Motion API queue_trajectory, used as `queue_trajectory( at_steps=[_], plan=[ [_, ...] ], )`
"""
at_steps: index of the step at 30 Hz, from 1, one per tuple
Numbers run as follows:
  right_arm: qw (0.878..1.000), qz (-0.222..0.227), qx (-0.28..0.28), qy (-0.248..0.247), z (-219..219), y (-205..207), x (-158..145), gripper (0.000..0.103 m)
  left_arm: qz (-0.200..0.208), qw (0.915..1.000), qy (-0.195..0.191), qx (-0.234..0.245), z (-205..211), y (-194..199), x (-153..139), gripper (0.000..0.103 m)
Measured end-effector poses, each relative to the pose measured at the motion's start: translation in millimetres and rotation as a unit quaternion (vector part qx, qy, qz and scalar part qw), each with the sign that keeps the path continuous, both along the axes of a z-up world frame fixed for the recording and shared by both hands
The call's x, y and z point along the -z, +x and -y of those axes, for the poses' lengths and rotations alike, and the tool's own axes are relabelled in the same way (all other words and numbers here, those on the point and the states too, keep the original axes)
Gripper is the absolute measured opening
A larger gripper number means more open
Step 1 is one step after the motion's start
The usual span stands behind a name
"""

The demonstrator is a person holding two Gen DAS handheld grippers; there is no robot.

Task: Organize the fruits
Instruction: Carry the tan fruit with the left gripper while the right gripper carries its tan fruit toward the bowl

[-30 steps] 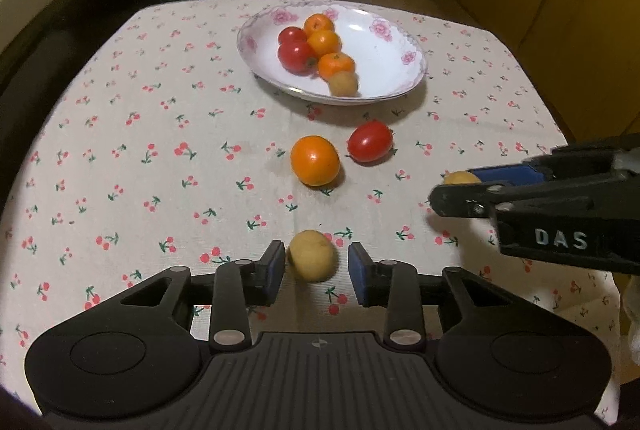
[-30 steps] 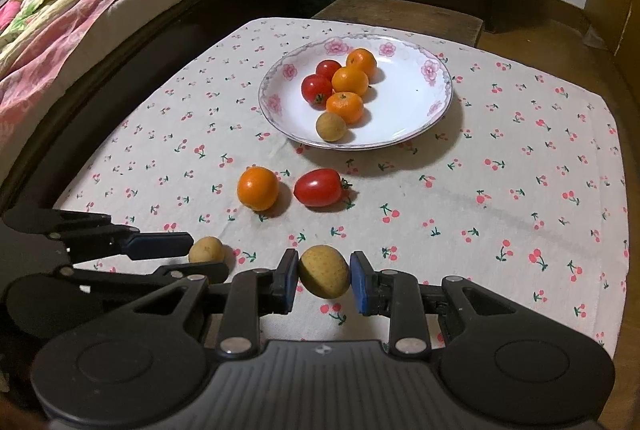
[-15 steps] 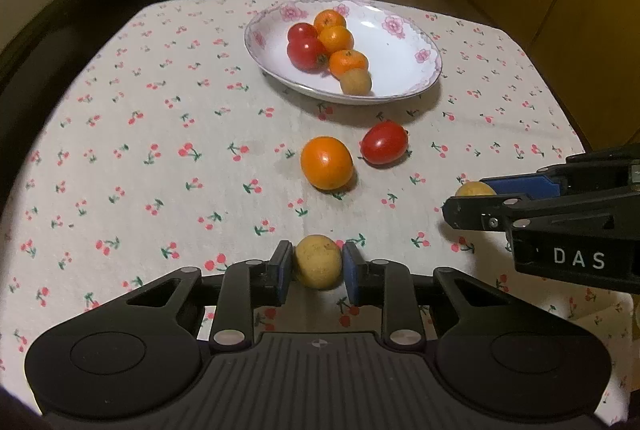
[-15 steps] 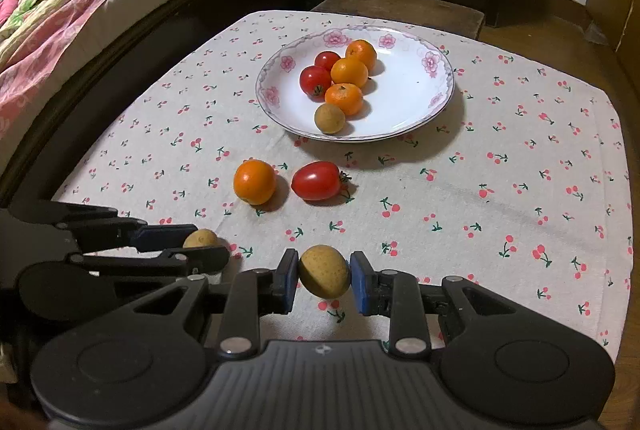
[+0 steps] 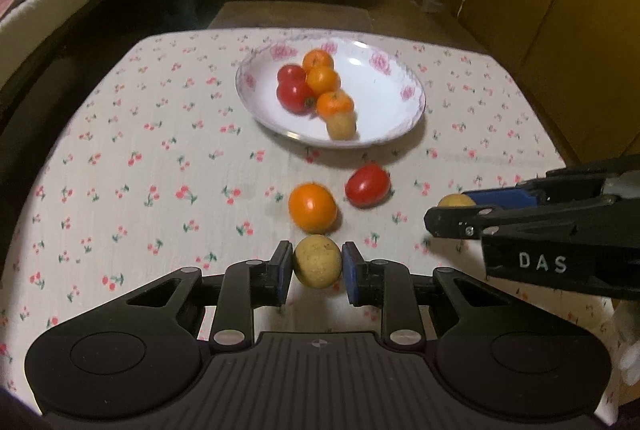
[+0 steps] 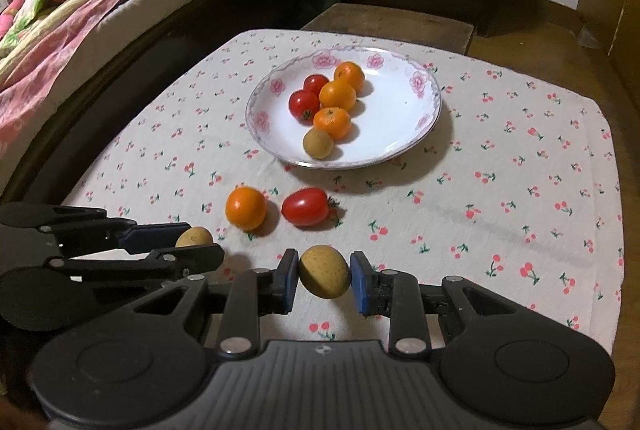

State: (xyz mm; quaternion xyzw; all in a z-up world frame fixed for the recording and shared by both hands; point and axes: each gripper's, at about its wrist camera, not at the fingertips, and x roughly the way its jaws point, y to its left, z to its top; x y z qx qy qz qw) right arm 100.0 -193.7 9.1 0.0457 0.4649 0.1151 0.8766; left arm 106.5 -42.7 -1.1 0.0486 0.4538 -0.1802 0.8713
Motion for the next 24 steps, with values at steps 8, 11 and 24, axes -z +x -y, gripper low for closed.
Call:
queue_trajectory(
  at_steps=[8,11,24],
  plan=[
    [1.000,0.017,0.004,0.001,1.7,16.7,-10.2,0.029,0.012,0.9999,-0.007,-0.002,7.5,16.1,-9.2,0.034],
    [1.000,0.025,0.005,0.004,0.7,25.0,-14.7,0.029,0.018,0.9998,-0.007,-0.003,10.5,24.4,-12.9,0.034],
    [0.999,0.031,0.022,0.012,13.6,75.2,-13.6,0.029,0.033,0.9993,-0.007,-0.018,23.4,78.4,-17.5,0.034]
  ],
)
